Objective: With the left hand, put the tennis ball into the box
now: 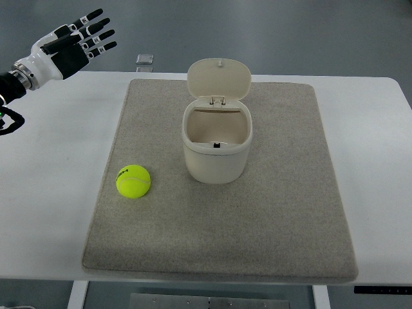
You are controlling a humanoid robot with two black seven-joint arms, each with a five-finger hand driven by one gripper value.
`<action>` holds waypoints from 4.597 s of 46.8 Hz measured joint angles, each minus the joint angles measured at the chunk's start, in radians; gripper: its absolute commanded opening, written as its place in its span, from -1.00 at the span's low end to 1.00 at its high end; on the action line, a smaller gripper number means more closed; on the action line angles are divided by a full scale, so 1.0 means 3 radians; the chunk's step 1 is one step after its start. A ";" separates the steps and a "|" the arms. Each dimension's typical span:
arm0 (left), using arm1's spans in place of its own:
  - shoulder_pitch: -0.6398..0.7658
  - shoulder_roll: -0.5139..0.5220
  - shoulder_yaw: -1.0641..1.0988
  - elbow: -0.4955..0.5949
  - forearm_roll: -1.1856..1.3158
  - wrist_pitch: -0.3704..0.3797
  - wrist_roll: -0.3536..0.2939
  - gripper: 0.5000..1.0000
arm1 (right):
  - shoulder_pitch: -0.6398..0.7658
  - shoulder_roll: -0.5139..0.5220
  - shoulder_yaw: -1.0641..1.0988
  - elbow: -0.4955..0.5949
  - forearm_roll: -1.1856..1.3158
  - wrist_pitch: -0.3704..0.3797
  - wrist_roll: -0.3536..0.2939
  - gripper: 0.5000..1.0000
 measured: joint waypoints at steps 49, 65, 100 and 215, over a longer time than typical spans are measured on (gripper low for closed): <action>-0.0001 0.0032 0.0001 0.0003 0.0015 -0.0038 -0.0005 0.97 | 0.0000 0.0000 0.0000 0.0000 0.0000 0.0000 0.0000 0.60; -0.0021 0.0201 0.0001 0.0057 0.0999 -0.0058 -0.0036 0.97 | 0.0000 0.0000 0.0001 0.0000 0.0000 0.0000 0.0000 0.60; 0.0118 0.1151 -0.0047 -0.1102 0.3445 -0.0013 -0.0772 0.97 | -0.0001 0.0000 0.0002 0.0000 0.0000 0.0000 0.0000 0.61; 0.0694 0.0967 0.0010 -0.2316 0.7930 0.2041 -0.1714 0.32 | 0.0000 0.0000 0.0003 0.0000 0.0000 0.0000 0.0000 0.60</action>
